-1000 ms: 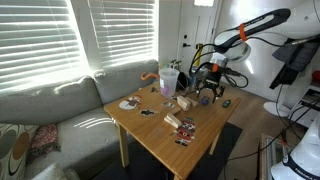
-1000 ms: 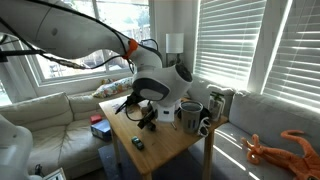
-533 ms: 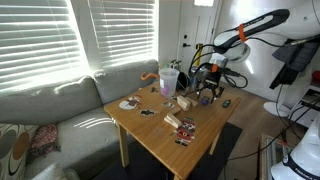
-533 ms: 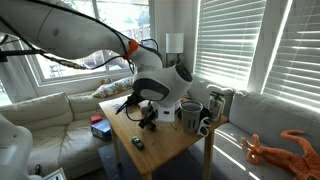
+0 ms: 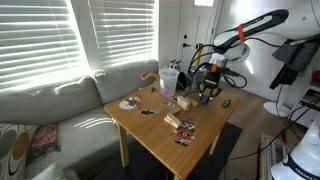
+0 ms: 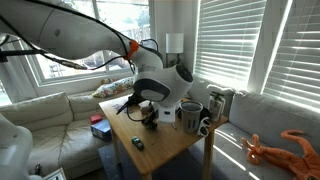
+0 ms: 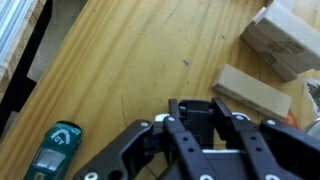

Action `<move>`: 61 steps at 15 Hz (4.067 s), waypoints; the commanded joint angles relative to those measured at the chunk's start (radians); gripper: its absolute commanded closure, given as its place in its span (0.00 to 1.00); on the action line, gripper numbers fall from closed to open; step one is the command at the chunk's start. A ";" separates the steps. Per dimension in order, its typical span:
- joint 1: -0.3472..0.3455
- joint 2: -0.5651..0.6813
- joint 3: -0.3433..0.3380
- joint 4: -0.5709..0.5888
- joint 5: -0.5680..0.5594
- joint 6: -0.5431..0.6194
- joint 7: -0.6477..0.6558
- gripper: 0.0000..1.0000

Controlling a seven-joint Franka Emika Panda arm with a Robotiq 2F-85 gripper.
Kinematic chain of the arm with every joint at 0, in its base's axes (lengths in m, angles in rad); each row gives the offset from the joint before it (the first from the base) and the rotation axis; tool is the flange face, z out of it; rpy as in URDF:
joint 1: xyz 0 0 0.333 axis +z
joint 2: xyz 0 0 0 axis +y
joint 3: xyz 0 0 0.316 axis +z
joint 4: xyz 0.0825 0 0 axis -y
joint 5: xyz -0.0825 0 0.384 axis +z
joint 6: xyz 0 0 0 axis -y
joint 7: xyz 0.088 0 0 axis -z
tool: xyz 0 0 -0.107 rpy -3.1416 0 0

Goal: Flip the toy cars to make them stand on wheels starting with the toy car at the bottom of the table surface

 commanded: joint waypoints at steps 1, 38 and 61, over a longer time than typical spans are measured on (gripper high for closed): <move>-0.010 -0.029 -0.027 0.002 0.024 -0.058 -0.013 0.88; -0.323 0.250 -0.371 0.069 0.341 -0.750 -0.399 0.88; -0.538 0.581 -0.193 0.208 0.409 -1.061 -0.299 0.88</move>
